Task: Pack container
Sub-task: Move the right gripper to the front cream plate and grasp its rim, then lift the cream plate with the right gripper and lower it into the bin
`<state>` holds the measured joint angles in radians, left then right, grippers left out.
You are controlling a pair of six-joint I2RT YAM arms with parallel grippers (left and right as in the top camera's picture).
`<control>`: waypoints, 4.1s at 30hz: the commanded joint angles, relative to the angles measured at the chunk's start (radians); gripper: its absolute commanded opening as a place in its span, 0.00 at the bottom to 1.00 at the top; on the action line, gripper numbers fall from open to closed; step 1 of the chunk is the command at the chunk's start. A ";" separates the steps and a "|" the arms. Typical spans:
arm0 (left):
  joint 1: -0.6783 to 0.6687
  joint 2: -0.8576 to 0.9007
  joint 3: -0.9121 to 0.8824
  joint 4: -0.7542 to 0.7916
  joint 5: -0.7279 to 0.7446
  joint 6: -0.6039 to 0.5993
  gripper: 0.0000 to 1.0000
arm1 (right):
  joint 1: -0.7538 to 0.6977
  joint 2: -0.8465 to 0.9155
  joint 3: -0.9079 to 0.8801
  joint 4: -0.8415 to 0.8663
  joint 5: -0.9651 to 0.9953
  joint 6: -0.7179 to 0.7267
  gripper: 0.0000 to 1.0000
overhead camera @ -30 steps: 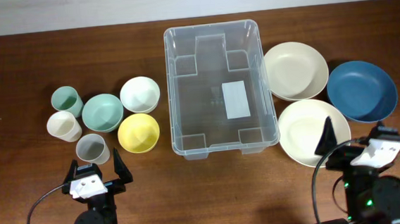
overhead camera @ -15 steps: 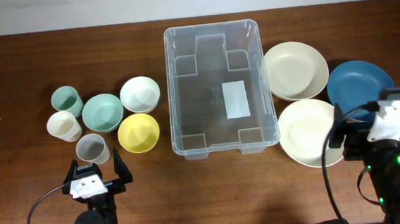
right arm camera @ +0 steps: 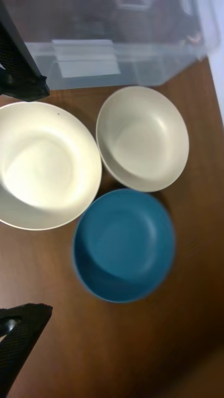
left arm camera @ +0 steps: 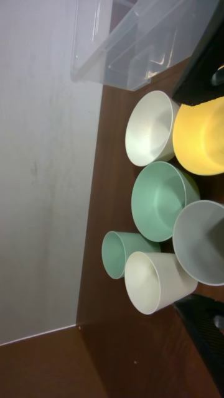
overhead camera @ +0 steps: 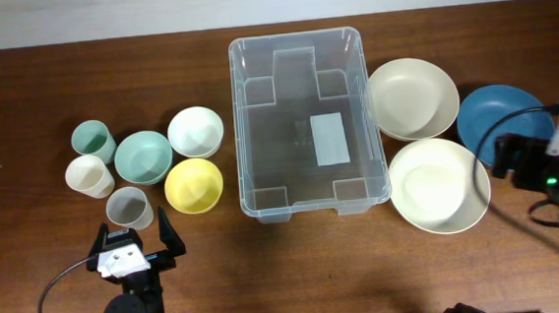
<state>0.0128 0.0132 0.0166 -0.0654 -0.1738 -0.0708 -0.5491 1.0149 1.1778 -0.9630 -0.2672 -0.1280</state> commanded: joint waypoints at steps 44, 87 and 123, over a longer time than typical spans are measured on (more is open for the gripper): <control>0.002 -0.008 -0.008 0.002 -0.006 0.013 0.99 | -0.106 0.424 -0.525 0.456 -0.192 0.137 0.99; 0.002 -0.008 -0.008 0.002 -0.006 0.013 1.00 | -0.107 0.479 -0.605 0.596 -0.166 0.223 0.04; 0.002 -0.008 -0.008 0.002 -0.006 0.013 0.99 | -0.234 -0.043 -0.396 0.484 -0.665 0.299 0.04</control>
<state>0.0128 0.0128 0.0166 -0.0658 -0.1761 -0.0708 -0.8204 0.9920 0.6815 -0.4892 -0.8436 0.1345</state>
